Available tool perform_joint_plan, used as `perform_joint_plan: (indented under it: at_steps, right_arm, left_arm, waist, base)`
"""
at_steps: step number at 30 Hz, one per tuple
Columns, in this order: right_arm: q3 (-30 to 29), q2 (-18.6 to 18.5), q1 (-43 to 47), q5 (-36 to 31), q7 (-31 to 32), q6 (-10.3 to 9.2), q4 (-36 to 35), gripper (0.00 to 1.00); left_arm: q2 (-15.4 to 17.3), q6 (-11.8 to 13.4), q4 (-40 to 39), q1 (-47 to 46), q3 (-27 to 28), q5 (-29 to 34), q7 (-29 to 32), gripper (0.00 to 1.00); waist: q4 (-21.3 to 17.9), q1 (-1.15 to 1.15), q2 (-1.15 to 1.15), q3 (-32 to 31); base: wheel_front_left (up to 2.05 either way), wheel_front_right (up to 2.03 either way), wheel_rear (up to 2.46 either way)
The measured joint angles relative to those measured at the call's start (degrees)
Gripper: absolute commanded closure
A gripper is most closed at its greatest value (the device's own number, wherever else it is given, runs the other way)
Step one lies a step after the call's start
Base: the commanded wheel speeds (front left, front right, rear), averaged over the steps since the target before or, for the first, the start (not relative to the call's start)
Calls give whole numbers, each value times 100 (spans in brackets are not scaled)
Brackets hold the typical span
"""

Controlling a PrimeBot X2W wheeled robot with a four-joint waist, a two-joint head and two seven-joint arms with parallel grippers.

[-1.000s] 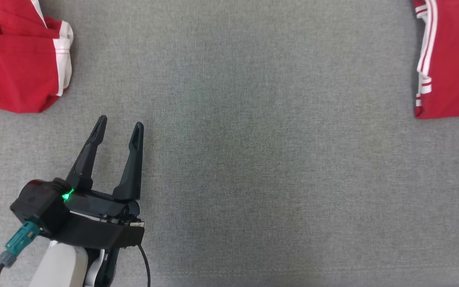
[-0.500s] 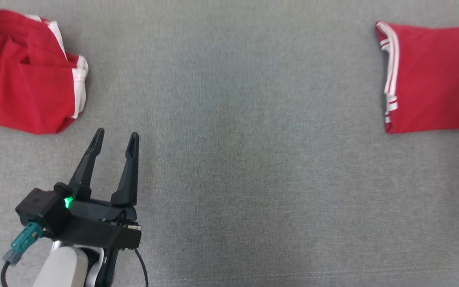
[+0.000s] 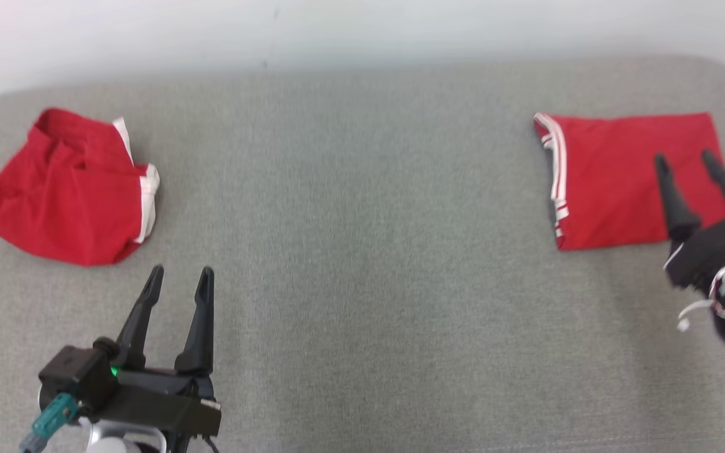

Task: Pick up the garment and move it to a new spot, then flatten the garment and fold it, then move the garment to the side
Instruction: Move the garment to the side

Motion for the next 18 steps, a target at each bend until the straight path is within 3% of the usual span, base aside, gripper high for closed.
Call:
perform_joint_plan:
  at_steps: [10, 18]
  right_arm:
    - [-297, 59, 1408, -12, 0, -266, -1323, 0]
    - [-620, 64, 2469, -232, -1, -662, -2598, 0]
  left_arm:
    - [-51, 111, -24, 488, 110, -24, -1, 0]
    - [-78, 265, -192, 873, 164, 62, -20, 0]
  waist:
    - [-84, -1, 0, -677]
    - [-136, 0, 0, -950]
  base:
    - [0, 0, 0]
    - [0, 0, 0]
